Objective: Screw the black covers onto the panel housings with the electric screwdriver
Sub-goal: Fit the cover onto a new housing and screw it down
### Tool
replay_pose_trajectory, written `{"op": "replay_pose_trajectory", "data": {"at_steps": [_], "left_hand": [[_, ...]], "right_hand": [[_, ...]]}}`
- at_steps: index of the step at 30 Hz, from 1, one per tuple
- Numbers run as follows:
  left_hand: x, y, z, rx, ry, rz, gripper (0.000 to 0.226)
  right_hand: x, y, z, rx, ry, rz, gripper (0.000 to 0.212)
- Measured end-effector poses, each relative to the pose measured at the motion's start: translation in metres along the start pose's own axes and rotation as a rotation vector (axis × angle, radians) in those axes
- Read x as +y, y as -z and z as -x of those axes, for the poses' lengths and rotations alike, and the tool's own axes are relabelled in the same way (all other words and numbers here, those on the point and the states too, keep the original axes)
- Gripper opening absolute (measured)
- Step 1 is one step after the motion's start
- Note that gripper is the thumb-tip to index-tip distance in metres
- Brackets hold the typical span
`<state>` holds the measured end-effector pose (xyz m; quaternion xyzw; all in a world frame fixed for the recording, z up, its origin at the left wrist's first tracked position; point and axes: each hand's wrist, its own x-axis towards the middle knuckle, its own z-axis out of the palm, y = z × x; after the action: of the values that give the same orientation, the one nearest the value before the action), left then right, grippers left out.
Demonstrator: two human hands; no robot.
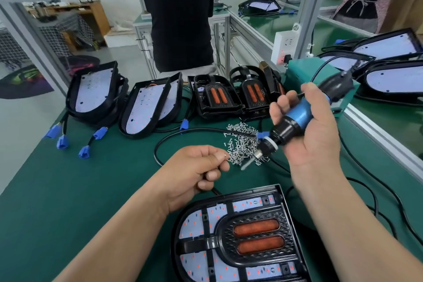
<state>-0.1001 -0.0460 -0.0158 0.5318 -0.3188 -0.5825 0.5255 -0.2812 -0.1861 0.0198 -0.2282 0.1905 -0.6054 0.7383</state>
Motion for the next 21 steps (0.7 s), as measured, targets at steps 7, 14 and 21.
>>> {"op": "replay_pose_trajectory", "data": {"at_steps": [7, 14, 21], "left_hand": [[0.0012, -0.0013, 0.0015, -0.003, -0.007, -0.014, 0.009], [-0.0004, -0.0063, 0.0001, -0.024, -0.004, -0.012, 0.01], [-0.0012, -0.0065, -0.0002, -0.023, 0.009, 0.033, 0.013]], "right_hand": [[0.0015, 0.0011, 0.0028, 0.03, 0.068, -0.106, 0.025], [0.0075, -0.0061, 0.0067, 0.035, 0.092, -0.188, 0.01], [0.0061, -0.007, 0.0076, 0.037, 0.111, -0.193, 0.01]]}}
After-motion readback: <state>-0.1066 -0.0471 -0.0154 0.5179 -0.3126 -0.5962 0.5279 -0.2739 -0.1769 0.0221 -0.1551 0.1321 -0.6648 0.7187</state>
